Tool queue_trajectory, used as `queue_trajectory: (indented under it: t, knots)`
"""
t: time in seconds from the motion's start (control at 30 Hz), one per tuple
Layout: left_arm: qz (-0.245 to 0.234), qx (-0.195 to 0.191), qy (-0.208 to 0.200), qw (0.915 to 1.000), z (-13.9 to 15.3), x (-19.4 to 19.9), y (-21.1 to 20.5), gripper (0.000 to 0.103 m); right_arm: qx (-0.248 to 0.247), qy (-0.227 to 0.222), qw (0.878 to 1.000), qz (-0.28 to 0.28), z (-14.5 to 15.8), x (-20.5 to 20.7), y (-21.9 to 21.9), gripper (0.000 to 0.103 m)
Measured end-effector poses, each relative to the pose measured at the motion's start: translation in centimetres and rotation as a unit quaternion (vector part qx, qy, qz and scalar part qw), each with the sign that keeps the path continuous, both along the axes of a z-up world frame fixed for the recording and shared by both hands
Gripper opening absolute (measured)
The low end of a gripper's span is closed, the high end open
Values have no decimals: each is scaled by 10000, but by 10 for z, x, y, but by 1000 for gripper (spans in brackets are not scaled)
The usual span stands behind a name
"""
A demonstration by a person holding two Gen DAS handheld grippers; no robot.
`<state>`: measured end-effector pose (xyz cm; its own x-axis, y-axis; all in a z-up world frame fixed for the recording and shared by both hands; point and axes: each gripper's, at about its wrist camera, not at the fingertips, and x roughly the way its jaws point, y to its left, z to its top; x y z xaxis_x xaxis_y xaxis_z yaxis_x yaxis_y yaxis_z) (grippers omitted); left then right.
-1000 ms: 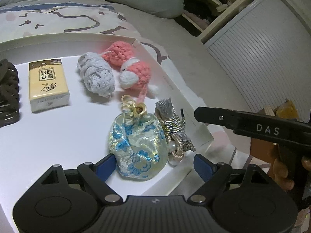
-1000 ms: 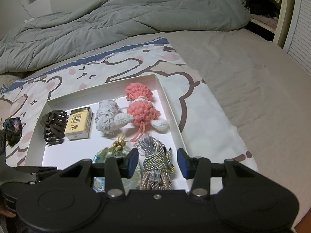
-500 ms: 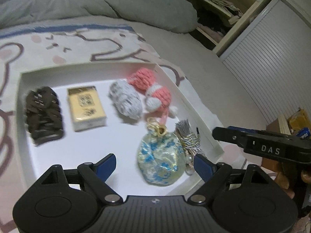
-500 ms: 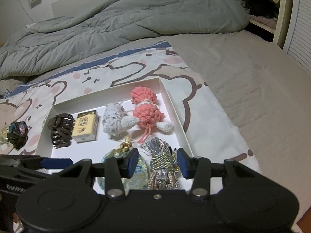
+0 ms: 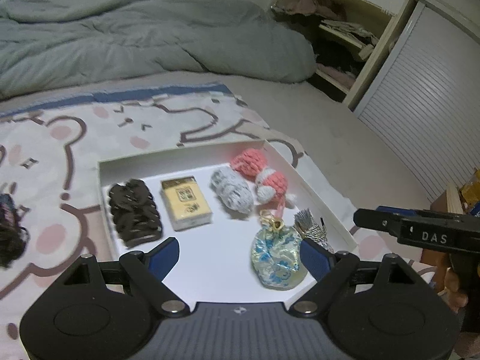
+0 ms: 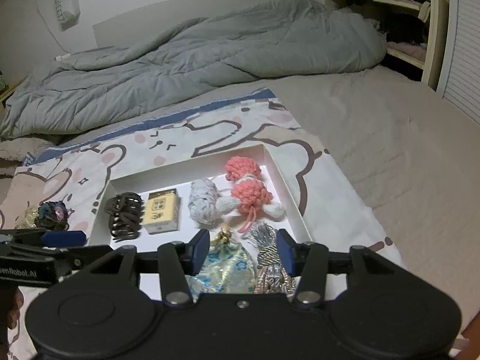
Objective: Organize objects
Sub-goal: 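Withdraw both open tools from the box toward the bag and scrunchie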
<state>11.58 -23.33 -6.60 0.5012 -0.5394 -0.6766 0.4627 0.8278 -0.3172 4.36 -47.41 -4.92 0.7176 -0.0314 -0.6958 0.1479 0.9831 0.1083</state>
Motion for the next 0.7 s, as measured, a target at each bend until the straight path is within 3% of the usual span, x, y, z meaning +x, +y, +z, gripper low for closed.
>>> queue_trajectory:
  t: [0.1, 0.33, 0.53, 0.63, 0.7]
  knots:
    - [38, 51, -108, 9999, 9, -6, 7, 91, -63, -67, 9999, 55, 6, -5, 7, 63]
    - [126, 203, -393, 9989, 23, -19, 19, 101, -248, -207, 9994, 81, 17, -17, 18, 72]
    - [237, 351, -527, 9977, 28, -26, 28, 103, -339, -282, 9990, 70, 23, -26, 21, 82]
    - [322, 358, -549, 9973, 29, -28, 33, 103, -398, -320, 9987, 85, 25, -29, 23, 97]
    - [370, 376, -544, 9971, 30, -28, 35, 103, -441, -349, 9984, 80, 26, -32, 24, 100]
